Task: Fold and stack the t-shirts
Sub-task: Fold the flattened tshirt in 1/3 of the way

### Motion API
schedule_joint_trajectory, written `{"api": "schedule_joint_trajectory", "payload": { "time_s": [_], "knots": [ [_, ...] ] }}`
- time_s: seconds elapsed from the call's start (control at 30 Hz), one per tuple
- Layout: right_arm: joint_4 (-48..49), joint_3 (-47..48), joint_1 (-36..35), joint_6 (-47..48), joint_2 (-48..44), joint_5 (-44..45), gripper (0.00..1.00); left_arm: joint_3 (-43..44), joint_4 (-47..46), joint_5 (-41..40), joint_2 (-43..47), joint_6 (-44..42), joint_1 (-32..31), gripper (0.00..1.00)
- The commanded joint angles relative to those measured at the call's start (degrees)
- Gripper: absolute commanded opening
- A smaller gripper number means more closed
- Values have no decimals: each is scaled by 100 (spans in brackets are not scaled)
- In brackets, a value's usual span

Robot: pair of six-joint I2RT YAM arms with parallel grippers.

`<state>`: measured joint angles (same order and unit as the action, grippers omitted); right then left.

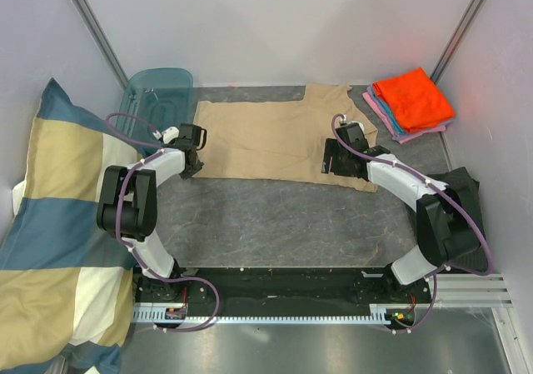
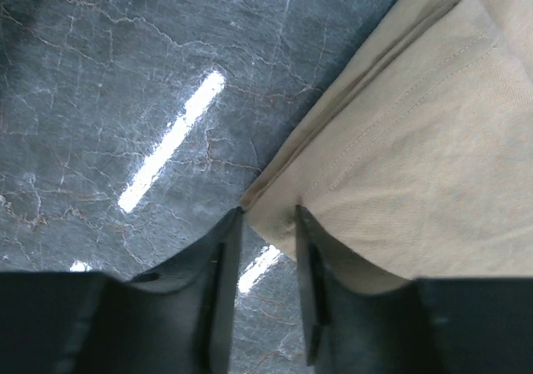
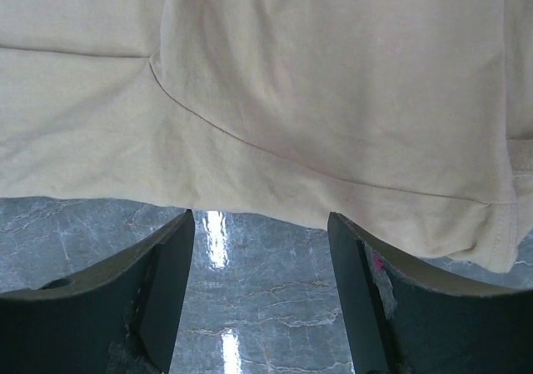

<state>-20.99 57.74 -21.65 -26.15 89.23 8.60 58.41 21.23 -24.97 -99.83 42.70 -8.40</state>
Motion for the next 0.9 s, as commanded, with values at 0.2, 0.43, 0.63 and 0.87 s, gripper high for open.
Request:
{"api": "schedule_joint_trajectory", "payload": {
  "time_s": [0.2, 0.43, 0.63, 0.87],
  "knots": [
    [166, -87, -41, -92, 103, 19, 73, 250, 276, -148, -177, 151, 23, 2],
    [218, 27, -41, -153, 305, -16, 73, 39, 425, -166, 77, 256, 23, 2],
    [227, 106, -32, -180, 384, -69, 73, -269, 592, -78, 411, 441, 23, 2],
    [227, 80, -41, -197, 402, -78, 73, -620, 707, 44, 763, 564, 14, 2]
  ]
}}
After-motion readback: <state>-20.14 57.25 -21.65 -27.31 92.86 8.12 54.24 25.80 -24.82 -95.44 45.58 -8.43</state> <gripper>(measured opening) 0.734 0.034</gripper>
